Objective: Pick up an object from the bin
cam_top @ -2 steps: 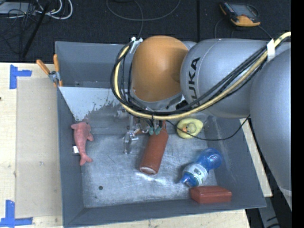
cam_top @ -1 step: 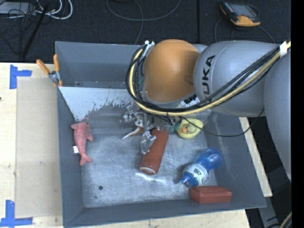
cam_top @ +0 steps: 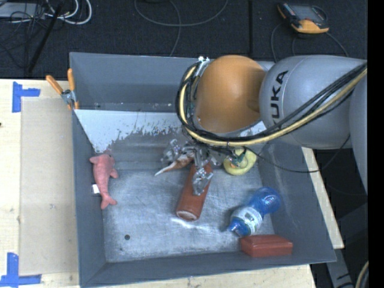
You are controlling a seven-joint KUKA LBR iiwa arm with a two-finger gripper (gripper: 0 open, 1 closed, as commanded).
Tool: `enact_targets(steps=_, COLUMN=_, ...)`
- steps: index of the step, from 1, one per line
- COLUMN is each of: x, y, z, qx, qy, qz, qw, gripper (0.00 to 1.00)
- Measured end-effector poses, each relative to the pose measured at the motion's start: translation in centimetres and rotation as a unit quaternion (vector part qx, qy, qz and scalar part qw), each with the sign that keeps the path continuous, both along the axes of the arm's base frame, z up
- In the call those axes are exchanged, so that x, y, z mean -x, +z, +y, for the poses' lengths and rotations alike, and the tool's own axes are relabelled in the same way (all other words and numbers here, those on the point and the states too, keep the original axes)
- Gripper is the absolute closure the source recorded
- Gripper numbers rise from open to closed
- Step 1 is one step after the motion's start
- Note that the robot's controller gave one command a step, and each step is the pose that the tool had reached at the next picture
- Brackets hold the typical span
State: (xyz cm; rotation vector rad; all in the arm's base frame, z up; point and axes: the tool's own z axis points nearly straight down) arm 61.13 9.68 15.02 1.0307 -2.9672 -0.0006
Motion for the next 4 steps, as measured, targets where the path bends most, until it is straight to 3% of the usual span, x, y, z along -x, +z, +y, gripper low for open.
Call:
enact_targets(steps=1, x=1.5, y=-7.6, z=-5.3, qx=-0.001, qy=0.072, qz=-0.0013, qw=0.9974, gripper=0.00)
enact_targets(steps=2, x=-0.2, y=-7.6, z=-4.5, qx=0.001, qy=0.213, qz=-0.0034, qw=0.9770, gripper=1.00)
enact_targets(steps=4, x=-0.1, y=-7.3, z=-4.5, qx=0.000, qy=0.212, qz=-0.0025, qw=0.9772, gripper=1.00)
